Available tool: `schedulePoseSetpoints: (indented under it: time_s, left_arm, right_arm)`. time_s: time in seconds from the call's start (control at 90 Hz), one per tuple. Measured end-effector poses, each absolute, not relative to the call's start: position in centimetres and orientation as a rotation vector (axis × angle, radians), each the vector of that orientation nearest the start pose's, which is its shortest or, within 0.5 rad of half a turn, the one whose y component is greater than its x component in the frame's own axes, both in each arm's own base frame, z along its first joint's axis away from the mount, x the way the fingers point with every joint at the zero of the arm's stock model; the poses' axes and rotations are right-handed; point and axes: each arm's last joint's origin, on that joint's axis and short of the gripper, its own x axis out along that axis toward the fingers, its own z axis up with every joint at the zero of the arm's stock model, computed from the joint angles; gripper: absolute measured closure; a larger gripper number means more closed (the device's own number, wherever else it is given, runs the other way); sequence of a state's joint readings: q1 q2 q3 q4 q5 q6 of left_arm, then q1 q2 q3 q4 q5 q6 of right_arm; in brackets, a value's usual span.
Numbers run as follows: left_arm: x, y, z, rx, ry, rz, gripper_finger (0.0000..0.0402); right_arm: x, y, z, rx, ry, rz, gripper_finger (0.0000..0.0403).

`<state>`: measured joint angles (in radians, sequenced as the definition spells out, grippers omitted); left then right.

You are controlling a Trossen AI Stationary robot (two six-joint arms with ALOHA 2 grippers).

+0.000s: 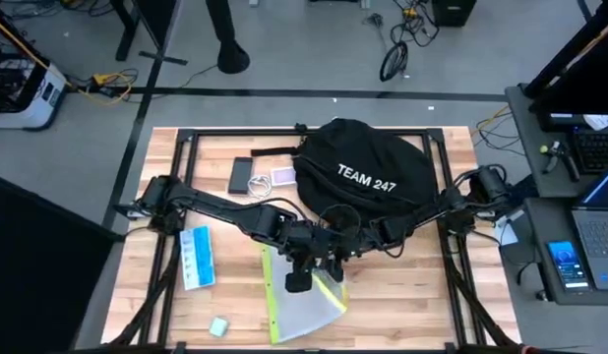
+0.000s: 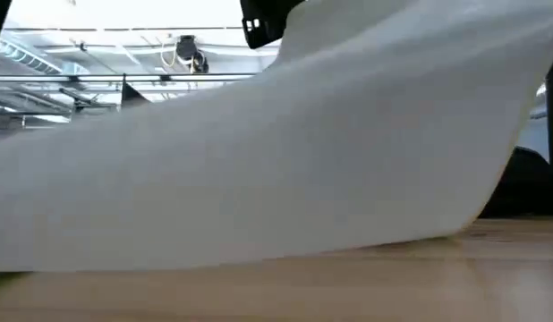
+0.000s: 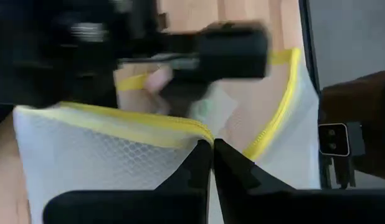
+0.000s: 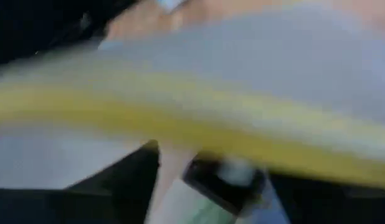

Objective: Unpack backpack
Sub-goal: Put the black charger cable into the green zip bag, then move the white charger adapter on the top of the cellphone

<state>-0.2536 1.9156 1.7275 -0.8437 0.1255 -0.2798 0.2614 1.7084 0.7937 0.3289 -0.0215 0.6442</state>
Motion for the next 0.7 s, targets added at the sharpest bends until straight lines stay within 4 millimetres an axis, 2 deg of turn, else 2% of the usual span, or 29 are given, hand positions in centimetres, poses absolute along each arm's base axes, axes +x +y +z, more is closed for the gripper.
schedulePoseSetpoints:
  time_s: [0.089,0.178,0.344,0.5,0.589,0.7]
  left_arm:
    - [39.7,-10.4,28.2,-0.185,1.080,-0.187,0.0402]
    - [39.7,-10.3,28.2,-0.187,1.077,-0.182,0.0402]
    - [40.0,-9.9,28.3,-0.186,1.058,-0.159,0.0402]
    - [40.6,-9.4,28.6,-0.093,0.977,-0.121,0.0395]
    - [40.9,-8.8,28.7,-0.056,0.946,-0.132,0.0372]
    - [41.0,-7.1,28.6,0.013,0.966,-0.121,0.0321]
  right_arm:
    - [31.2,8.3,15.8,0.555,0.751,0.057,0.0060]
    - [29.8,8.5,16.8,0.510,0.812,0.049,0.0042]
    - [27.6,9.1,19.3,0.381,0.815,0.061,0.0043]
    - [27.4,8.6,19.6,0.332,0.811,0.041,0.0052]
    - [27.5,8.3,19.3,0.299,0.820,0.040,0.0053]
    - [27.8,8.1,18.8,0.255,0.838,0.043,0.0053]
